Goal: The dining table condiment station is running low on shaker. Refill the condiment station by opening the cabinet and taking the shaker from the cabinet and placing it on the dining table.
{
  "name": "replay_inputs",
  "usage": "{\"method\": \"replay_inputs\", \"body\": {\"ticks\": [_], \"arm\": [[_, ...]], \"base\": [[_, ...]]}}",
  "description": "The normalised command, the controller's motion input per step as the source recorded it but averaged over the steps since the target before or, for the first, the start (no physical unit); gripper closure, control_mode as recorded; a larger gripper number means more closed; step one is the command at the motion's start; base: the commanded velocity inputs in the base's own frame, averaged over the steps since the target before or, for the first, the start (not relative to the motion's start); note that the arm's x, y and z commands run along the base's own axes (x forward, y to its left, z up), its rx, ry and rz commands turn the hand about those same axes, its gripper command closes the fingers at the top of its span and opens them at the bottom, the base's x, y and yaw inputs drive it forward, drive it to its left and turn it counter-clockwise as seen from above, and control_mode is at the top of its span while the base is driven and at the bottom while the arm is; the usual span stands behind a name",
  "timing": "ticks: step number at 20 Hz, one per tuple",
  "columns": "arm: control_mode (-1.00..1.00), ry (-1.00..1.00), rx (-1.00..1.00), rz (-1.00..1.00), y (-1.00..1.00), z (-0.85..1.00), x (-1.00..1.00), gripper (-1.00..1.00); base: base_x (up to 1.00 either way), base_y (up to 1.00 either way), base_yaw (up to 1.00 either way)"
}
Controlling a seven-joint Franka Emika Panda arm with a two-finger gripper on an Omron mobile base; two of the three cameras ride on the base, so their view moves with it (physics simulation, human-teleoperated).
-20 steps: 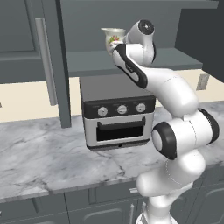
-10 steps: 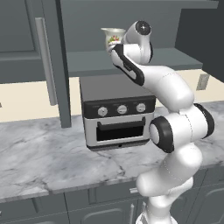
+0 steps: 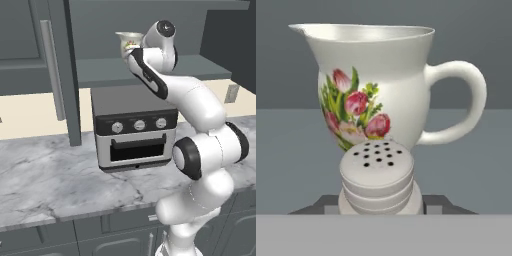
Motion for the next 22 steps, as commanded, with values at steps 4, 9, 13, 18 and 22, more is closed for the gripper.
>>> {"method": "replay_inputs", "body": {"ticks": [4, 9, 13, 18, 22], "arm": [[-1.00, -0.20, 0.00, 0.00, 0.00, 0.01, -1.00, 1.00], [-1.00, -0.18, 0.00, 0.00, 0.00, 0.06, -1.00, 1.00], [-1.00, -0.16, 0.00, 0.00, -0.06, 0.05, -1.00, 1.00], [-1.00, -0.09, 0.00, 0.00, -0.10, 0.07, -1.00, 1.00], [-1.00, -0.02, 0.00, 0.00, -0.15, 0.01, -1.00, 1.00]], "base": [[0.00, 0.00, 0.00], [0.00, 0.00, 0.00], [0.00, 0.00, 0.00], [0.00, 0.00, 0.00], [0.00, 0.00, 0.00]]}}
